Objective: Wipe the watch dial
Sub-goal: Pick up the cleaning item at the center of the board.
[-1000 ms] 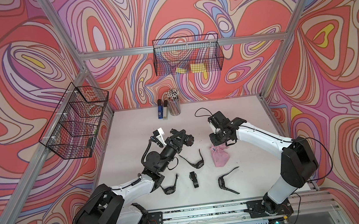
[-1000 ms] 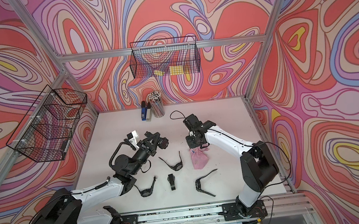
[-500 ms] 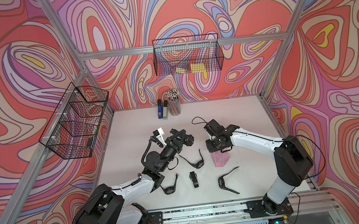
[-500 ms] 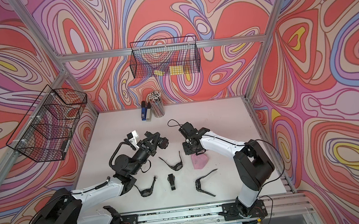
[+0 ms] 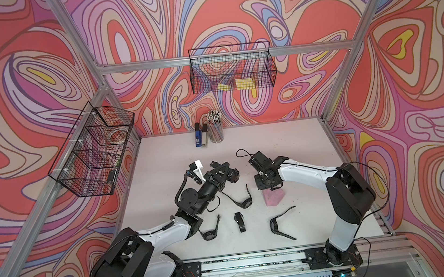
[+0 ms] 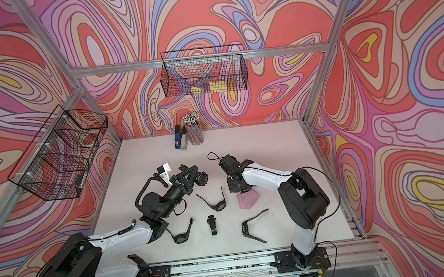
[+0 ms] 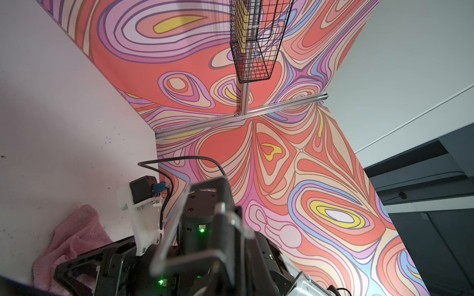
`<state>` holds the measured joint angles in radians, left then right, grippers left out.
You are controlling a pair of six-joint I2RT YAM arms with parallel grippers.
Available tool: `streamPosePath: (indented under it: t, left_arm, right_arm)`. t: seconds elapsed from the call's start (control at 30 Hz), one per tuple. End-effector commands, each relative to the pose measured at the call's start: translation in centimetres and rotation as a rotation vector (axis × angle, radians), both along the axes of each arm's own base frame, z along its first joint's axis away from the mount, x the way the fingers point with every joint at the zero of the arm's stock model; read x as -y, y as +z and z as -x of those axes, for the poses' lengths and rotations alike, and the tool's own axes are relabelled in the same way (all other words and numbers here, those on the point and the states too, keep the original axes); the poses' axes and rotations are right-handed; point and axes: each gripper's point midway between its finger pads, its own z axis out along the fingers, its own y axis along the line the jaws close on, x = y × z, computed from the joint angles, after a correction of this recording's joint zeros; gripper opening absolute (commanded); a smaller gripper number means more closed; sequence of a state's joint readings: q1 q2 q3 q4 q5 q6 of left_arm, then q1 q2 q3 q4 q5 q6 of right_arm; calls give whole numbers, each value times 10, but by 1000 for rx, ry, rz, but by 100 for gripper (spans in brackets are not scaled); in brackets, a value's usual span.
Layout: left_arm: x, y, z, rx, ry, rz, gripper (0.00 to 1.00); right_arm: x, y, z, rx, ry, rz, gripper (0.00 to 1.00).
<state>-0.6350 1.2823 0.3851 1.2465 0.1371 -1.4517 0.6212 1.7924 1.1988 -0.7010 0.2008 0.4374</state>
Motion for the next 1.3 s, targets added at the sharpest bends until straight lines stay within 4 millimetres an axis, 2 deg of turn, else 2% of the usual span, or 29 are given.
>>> streamPosePath:
  t: [0.0, 0.17, 0.23, 0.4, 0.5, 0.67, 0.77, 0.8, 0.9, 1.07, 1.27]
  left_arm:
    - [-10, 23, 6, 68, 15, 60, 0]
    - [-10, 23, 6, 68, 14, 61, 0]
    - [-10, 24, 6, 71, 14, 62, 0]
    - [-9, 22, 5, 66, 12, 57, 0]
    - [-4, 22, 3, 65, -3, 54, 0]
    - [4, 35, -4, 86, -23, 62, 0]
    - [11, 45, -9, 106, -42, 69, 0]
    - [14, 61, -12, 136, -48, 86, 0]
    - [20, 75, -19, 162, -53, 97, 0]
    - [31, 89, -25, 186, -87, 115, 0]
    - [42, 90, -19, 189, -111, 117, 0]
  right_arm:
    - [8, -1, -8, 38, -19, 53, 19]
    - [12, 2, -14, 72, -26, 70, 0]
    - [13, 10, -16, 104, -33, 64, 0]
    - [9, 73, -21, 268, -9, -39, 0]
    - [3, 127, -19, 398, 43, -149, 0]
    - [-2, 215, 3, 597, 139, -339, 0]
    - [-2, 255, 21, 680, 175, -445, 0]
    - [-4, 264, 27, 697, 196, -487, 0]
    - [-15, 280, 43, 703, 246, -602, 0]
    - [-41, 277, 55, 698, 307, -727, 0]
    - [-62, 284, 52, 753, 340, -823, 0]
